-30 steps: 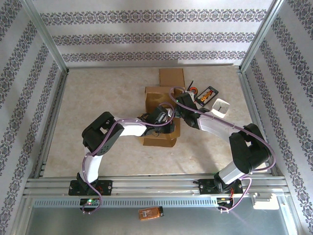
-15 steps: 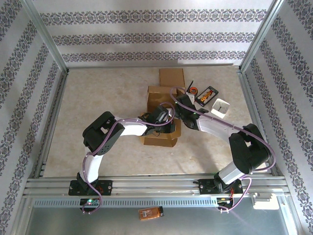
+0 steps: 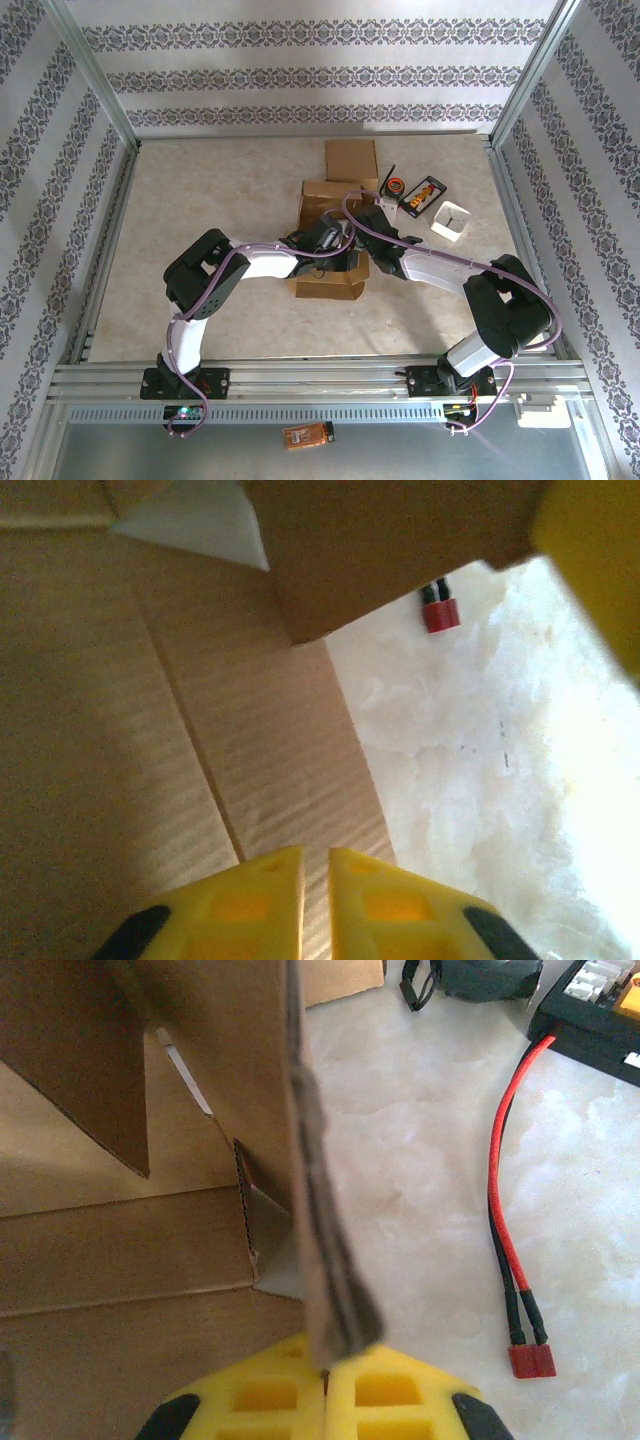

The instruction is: Fold the paper box

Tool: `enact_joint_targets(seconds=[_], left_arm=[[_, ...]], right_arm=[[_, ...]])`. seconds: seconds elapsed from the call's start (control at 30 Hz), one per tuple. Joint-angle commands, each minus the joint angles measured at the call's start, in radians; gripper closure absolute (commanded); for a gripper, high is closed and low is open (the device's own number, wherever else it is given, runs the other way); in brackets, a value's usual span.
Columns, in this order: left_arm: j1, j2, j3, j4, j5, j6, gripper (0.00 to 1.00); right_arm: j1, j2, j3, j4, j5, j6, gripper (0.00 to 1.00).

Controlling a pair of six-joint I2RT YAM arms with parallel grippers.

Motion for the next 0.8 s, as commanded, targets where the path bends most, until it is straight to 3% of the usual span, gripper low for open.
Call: enact_joint_targets(seconds=[0.0,0.13,0.3,0.53,0.63,0.77], left_arm=[[0.015,-0.078,-0.013,-0.017,-0.006,-0.007,0.78],[0.015,-0.156,-0.055,-0.030,-0.041,-0.009,0.69],[0.015,-0.273,-0.100,-0.113,-0.101,0.022,0.67],[0.029,-0.474,-0.123,-0.248,-0.265,0.088,0.63],[0.063,-0.550,-0.112,-0.299,-0.330,0.102,0.58],[0.133,-0.603,-0.066,-0.337,-0.331,0.126,0.49]], right_arm=[[0.010,-0.017,-0.017,-0.029,0.018,-0.004,1.00],[0.011,-0.020,-0.014,-0.029,0.022,-0.005,1.00],[0.012,-0.015,-0.008,-0.030,0.026,-0.008,1.00],[0.012,-0.008,-0.003,-0.029,0.028,-0.014,1.00],[0.014,-0.006,-0.002,-0.029,0.030,-0.021,1.00],[0.014,-0.006,-0.001,-0.030,0.032,-0.027,1.00]])
